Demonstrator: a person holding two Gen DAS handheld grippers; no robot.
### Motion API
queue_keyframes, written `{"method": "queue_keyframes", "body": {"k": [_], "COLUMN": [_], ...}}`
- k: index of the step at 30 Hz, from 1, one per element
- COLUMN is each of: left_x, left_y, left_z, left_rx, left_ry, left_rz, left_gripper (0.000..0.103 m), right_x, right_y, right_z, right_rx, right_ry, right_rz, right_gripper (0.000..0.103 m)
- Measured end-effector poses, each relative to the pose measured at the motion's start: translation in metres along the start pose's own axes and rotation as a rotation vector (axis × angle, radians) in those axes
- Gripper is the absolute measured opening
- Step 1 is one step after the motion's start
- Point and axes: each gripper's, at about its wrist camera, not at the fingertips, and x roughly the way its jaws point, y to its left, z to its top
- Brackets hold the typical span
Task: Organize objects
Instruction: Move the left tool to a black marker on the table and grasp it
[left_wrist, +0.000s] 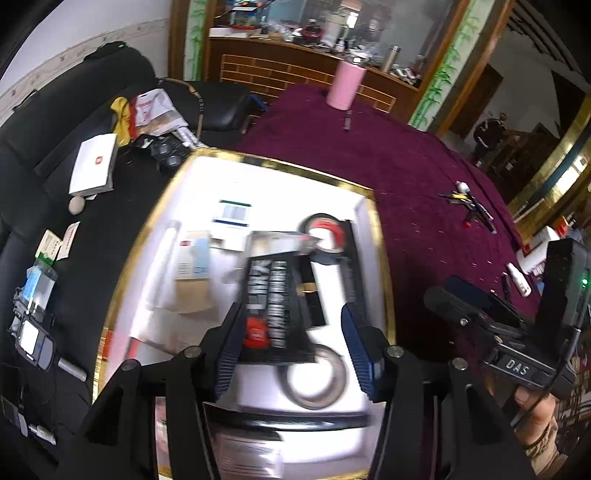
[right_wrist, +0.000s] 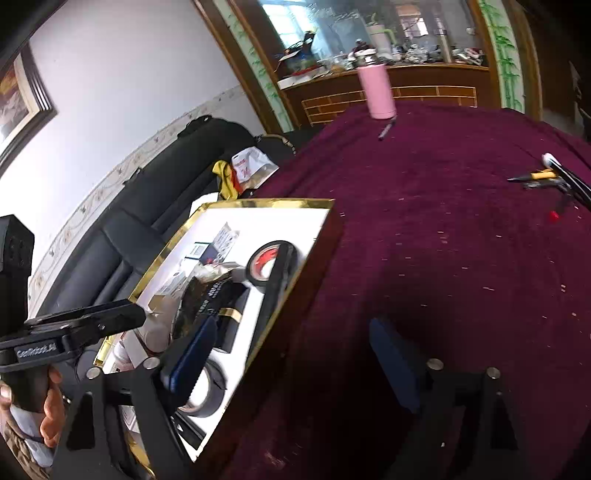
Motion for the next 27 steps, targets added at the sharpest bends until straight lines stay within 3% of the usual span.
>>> {"method": "queue_keyframes", "body": {"k": [7,18,27], "left_x": [0.007,0.068,0.107], "left_y": [-0.059,-0.195,-0.307], "left_z": [-0.008,-0.042,-0.052], "left_rx": [0.083,0.304,0.445], "left_ry": [0.031,0.224,0.274], "left_rz": [-0.094,-0.252,-0.292], "left_gripper": [0.062,0.062,0.062], "right_x": [-0.051,-0.143,-0.207], "right_y": [-0.056,-0.162,-0.22], "right_z": [-0.013,-0.047,-0.06], "right_rx": [0.075,0.096,0.174], "right_ry": [-0.034,-0.016,-0.093], "right_rz": [-0.062,-0.293,-0.391], "right_gripper": [0.102,0.103,0.103]}}
